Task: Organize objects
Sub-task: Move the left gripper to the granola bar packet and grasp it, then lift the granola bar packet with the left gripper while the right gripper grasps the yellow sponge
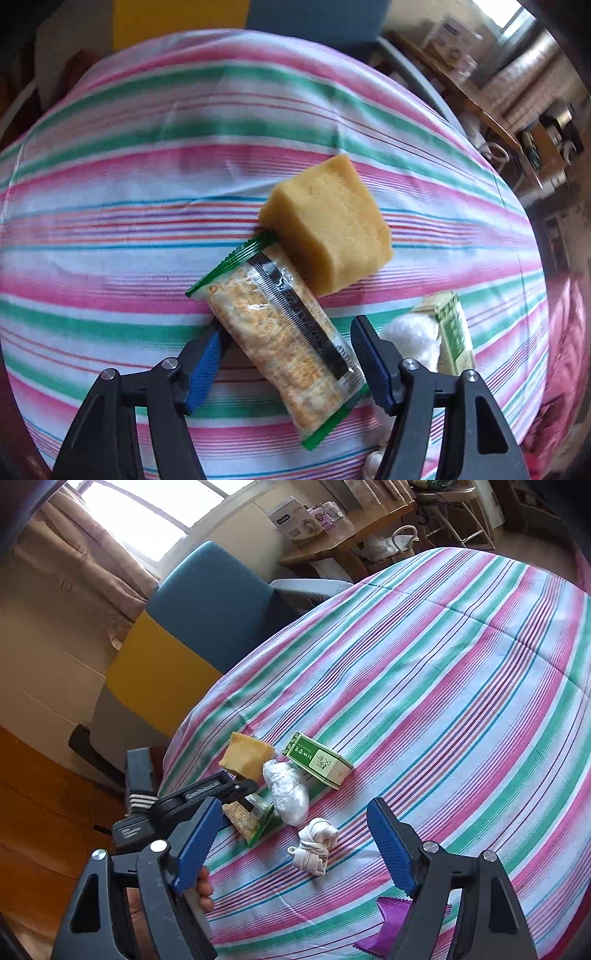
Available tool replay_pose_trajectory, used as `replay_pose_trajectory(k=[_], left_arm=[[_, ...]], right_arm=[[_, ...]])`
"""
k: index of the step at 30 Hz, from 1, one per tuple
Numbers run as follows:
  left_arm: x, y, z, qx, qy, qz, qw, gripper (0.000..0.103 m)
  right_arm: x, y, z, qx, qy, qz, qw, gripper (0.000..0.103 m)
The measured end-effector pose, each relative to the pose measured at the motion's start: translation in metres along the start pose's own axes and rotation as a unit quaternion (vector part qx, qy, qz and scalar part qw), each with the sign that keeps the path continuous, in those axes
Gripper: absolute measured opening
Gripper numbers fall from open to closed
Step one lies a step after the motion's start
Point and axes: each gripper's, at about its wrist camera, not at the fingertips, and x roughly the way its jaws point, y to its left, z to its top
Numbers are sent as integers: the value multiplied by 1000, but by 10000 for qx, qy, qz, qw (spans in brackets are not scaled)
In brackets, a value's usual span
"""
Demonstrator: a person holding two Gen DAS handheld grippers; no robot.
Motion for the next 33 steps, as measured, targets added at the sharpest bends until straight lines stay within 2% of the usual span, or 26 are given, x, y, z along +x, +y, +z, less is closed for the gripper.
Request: replay_pose_trajectory(k=[2,3,5,14,17,22,26,28,33], left_arm=[[-4,1,-10,313,-74,31,9995,56],[-7,4,-15,439,-92,1,9990,47],[-16,19,-30,447,-14,-146,9989,36],[-60,67,-124,761,11,-78,9971,35],[-69,72,-143,851,-25,-136,9963,35],[-75,90,-157,650,-105,-466,9967,35],[-70,86,-152,610,-140,-562,9965,35],[-71,89,-154,556,-137,-629,9964,35],[-70,96,-152,394,-114,-806,9959,35]], right_arm=[[0,-2,0,53,-6,-25,10000,81],[1,-3,0,63,-9,-19,10000,81],[1,-2,0,41,-26,-36,10000,81],[5,-1,-3,-42,60,-173,9998,81],[14,10,-9,-360,271,-257,9987,80],[29,30,-21,-884,651,-291,9935,78],[48,66,-31,-1762,983,-533,9780,78],[59,87,-31,-2200,1002,-617,9684,78],[108,126,-4,-3031,972,-1033,9423,81]])
